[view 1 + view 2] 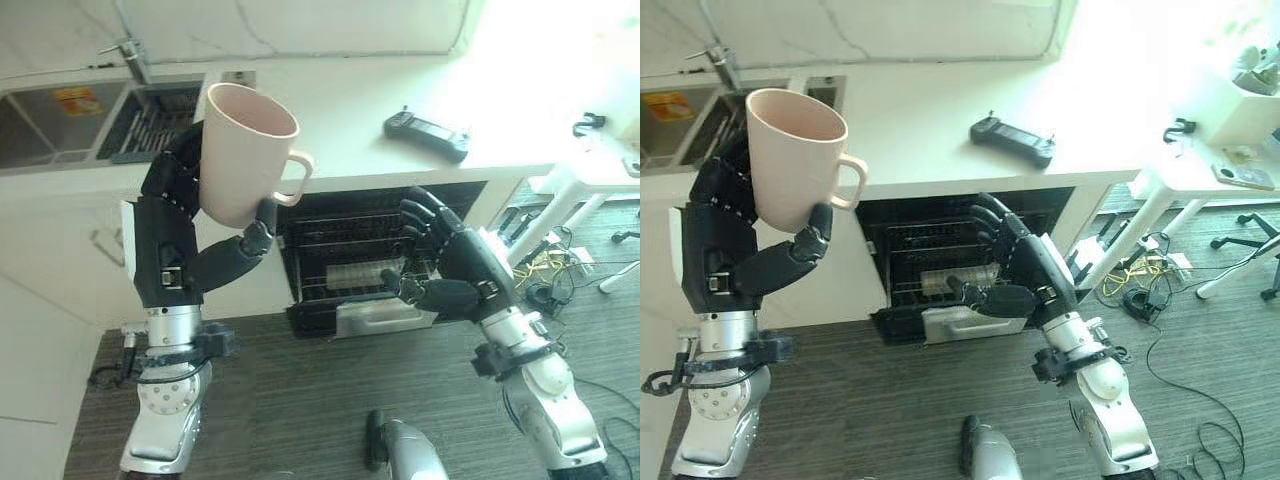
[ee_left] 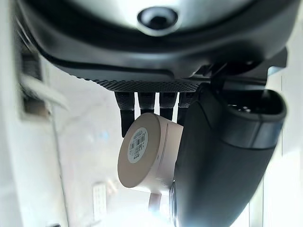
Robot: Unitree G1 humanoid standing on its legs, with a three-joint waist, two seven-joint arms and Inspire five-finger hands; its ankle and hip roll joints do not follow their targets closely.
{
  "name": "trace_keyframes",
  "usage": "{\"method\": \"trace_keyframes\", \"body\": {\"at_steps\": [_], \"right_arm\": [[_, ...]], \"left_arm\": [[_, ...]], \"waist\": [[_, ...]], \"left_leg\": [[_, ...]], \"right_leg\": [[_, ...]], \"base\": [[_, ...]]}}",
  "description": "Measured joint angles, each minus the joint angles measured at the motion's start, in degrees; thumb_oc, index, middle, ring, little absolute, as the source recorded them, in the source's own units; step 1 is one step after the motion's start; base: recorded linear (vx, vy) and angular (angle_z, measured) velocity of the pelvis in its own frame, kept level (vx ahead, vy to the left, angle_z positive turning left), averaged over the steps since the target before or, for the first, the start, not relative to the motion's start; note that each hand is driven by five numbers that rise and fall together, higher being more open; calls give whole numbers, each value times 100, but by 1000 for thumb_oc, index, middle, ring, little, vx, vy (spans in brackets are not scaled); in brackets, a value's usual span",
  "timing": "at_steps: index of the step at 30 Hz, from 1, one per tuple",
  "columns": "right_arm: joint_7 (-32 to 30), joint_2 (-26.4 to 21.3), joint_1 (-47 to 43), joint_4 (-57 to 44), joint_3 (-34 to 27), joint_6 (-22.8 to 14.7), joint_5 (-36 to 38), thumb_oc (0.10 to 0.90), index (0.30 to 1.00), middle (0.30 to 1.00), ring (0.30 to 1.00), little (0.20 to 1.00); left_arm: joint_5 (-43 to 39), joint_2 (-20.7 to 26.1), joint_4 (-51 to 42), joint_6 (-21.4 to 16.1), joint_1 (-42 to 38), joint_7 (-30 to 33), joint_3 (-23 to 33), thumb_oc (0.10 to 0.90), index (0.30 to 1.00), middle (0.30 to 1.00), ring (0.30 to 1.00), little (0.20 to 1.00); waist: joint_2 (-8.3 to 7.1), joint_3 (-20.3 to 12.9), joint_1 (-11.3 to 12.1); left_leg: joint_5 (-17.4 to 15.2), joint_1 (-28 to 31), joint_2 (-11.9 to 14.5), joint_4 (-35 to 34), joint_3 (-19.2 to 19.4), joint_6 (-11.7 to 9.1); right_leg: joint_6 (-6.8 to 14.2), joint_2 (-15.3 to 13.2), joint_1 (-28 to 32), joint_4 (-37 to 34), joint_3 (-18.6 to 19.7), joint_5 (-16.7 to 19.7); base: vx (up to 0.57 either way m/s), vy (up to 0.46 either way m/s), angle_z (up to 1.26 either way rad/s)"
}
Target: Place the dishes in the dishwasher.
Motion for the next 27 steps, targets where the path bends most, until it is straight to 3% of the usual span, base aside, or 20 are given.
{"method": "trace_keyframes", "body": {"at_steps": [2,4,6,7,8,9,10,12,13,14,15,17,18,19,23,24,27], "right_arm": [[-32,-114,75,0,-48,0,105,800,900,900,900,900],[-45,-145,230,-2,-137,-5,105,800,900,900,900,900],[-95,-150,361,-1,-206,-4,105,800,900,900,900,900],[-127,-146,378,0,-208,-3,104,800,900,900,900,900],[-129,-112,379,0,-144,-3,104,800,900,900,900,900],[-90,-85,427,-1,-141,-3,104,800,900,900,900,900],[-84,-57,545,-1,-149,-5,103,800,900,900,900,900],[-89,-70,746,-1,-119,-4,100,800,900,900,900,900],[-86,-63,715,12,-106,-5,100,800,900,900,900,900],[-68,-155,699,-13,-126,-7,100,800,900,900,900,900],[-68,-168,670,-15,-154,-6,100,800,900,900,900,900],[-63,-113,493,43,-139,85,90,800,900,900,900,900],[-62,-117,411,41,-99,107,78,800,900,900,900,900],[-67,-105,269,41,-34,108,78,800,900,900,900,900],[-143,-20,-72,13,14,102,77,800,900,900,900,900],[-166,6,-51,12,17,105,77,800,900,900,900,900],[-196,19,-31,10,19,103,70,800,900,900,900,900]], "left_arm": [[7,-4,-6,-3,-7,-22,-1,400,300,300,300,300],[2,-2,19,-14,-66,-2,-87,400,300,300,300,300],[4,-4,35,-27,-185,-11,-296,400,300,300,300,300],[7,-5,83,-38,-281,-17,-433,400,300,300,300,300],[10,-24,131,-91,-204,-5,-549,400,300,300,300,300],[40,-25,131,-139,-99,-7,-556,400,300,300,300,300],[71,-49,144,-156,-35,-7,-558,400,300,300,300,300],[114,-74,204,-186,-76,-2,-556,400,300,300,300,300],[117,-86,309,-260,-164,-2,-560,400,300,300,300,300],[132,-208,376,-271,-192,-5,-568,400,300,300,300,300],[145,-221,371,-289,-176,-3,-570,400,300,300,300,300],[209,-218,385,-325,-235,0,-584,400,300,300,300,300],[217,-217,384,-394,-268,11,-555,400,300,300,300,300],[211,-220,386,-399,-311,58,-531,400,300,300,300,300],[239,-158,393,-422,-429,150,-535,400,300,300,300,300],[264,-137,390,-419,-445,169,-536,400,300,300,300,300],[325,-38,393,-420,-558,233,-564,400,300,300,300,300]], "waist": [[9,-5,-169],[-5,-2,-303],[-46,-42,-346],[-44,-43,-343],[-28,-52,-312],[2,-67,-315],[48,-66,-364],[151,-61,-539],[210,-40,-537],[241,-60,-557],[226,-92,-522],[345,-89,-321],[237,-69,-154],[159,-60,-113],[53,-48,-147],[116,-42,-146],[83,-38,-132]], "left_leg": [[96,-87,-82,-118,249,-77],[551,-179,-31,-125,885,12],[586,-239,-13,-99,1361,54],[488,-348,-167,-107,1304,-6],[-154,-502,-947,-83,719,142],[-400,-634,-1307,25,687,326],[-551,-723,-1522,107,888,568],[-587,-803,-1409,-46,1138,924],[-686,-920,-1325,-96,974,916],[-646,-1170,-1339,13,905,949],[-655,-1311,-1456,110,795,851],[-643,-1549,-1513,198,189,883],[-546,-1493,-1512,89,142,912],[-534,-1487,-1520,84,82,927],[-483,-1424,-1417,-8,81,1016],[-349,-1361,-1302,-158,115,1073],[-298,-1269,-1358,-58,362,995]], "right_leg": [[-98,96,266,-244,-19,-72],[-298,155,459,-295,-144,-207],[-344,145,475,-405,-249,-207],[-376,161,481,-463,-286,-168],[-394,189,481,-593,-232,-48],[-349,237,482,-697,-222,40],[-283,295,507,-751,-357,109],[-139,478,431,-525,-627,50],[182,471,144,-48,-571,-102],[101,252,-237,680,-98,-427],[348,-39,-191,625,223,-567],[281,123,-53,-10,-90,-239],[177,183,35,-226,-99,-77],[209,233,127,-405,-156,25],[457,362,401,-1010,-236,206],[573,339,485,-1034,-415,136],[514,-99,524,-504,-547,-25]], "base": [[179,-261,-7],[116,-163,12],[71,-29,23],[71,32,11],[47,32,2],[21,34,-5],[-5,58,21],[8,62,55],[44,59,78],[55,65,80],[43,49,92],[44,75,58],[61,116,21],[87,150,0],[137,170,-19],[196,198,-40],[168,200,-22]]}}
